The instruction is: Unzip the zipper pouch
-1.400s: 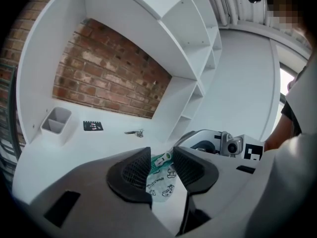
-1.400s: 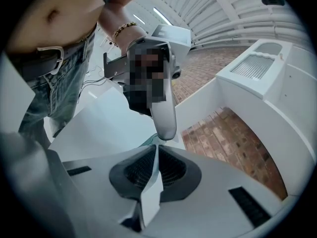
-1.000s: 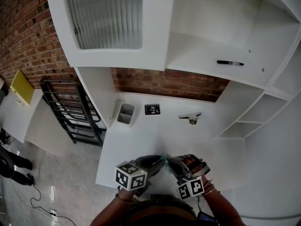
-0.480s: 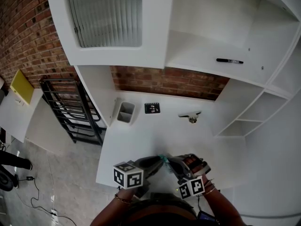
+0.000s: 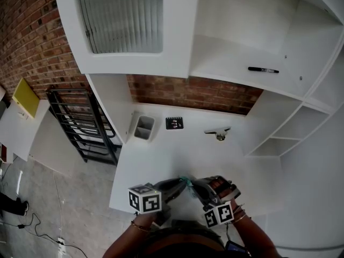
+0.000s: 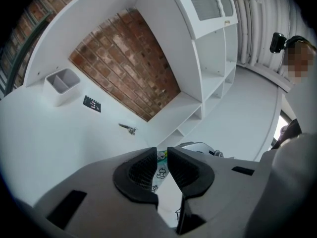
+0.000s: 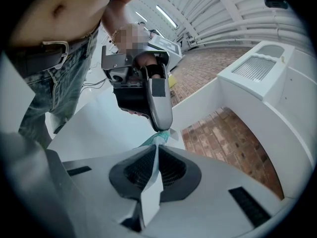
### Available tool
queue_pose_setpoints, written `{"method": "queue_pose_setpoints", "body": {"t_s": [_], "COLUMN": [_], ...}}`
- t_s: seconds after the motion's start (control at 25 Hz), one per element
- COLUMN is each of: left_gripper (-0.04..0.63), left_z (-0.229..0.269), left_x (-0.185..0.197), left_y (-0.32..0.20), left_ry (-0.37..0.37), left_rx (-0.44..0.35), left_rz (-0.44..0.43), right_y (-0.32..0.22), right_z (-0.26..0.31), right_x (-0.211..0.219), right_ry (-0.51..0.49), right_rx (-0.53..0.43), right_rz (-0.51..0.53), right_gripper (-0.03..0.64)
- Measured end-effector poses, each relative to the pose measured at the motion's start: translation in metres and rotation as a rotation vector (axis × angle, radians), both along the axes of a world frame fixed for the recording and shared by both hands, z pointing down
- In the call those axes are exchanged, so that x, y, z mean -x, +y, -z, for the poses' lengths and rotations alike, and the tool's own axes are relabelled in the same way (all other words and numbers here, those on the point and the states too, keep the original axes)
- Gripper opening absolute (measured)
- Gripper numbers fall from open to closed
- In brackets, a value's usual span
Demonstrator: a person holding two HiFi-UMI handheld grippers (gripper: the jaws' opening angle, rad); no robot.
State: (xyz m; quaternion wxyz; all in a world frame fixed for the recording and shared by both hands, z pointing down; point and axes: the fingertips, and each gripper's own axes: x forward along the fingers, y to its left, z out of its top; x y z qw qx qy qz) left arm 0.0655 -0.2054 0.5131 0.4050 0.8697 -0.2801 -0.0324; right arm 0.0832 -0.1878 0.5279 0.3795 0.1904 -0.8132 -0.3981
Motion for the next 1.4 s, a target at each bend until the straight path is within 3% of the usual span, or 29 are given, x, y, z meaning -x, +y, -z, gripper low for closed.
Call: {"method": "queue_pose_setpoints", "body": {"t_s": [0.2,0.68,0.88,1.4], "left_gripper": [0.015,0.009,0.006,0.008], "left_z": [0.000,-0.002,-0.012,-0.016], "left_x": [0.002,-0.001,0.004,0.014], "left_y": [-0.003,-0.009,-0.015,-0.013], "left_ry": [0.009,0.004,-0.074,-0.059], "left_rx": [0.006,0.010,-0.001,0.023], "left_rz": [0.005,0.004,0.038,0.055], "right_y": [0.000,-0.004,-0.003,0.002], "right_z": [0.001,0.009,0.018,0.024], "right_x": [-0.001,-0.005,-0.005,-0.002], "right_ry": [-0.005,-0.051,-0.102,-0.135], "right_rx": [0.000,-0.016,-0.014,0.004], "right_rz": [-0.004,-0.040,-0.050,-0.043], "right_gripper": [0.009,0.008,0.008,0.008]}}
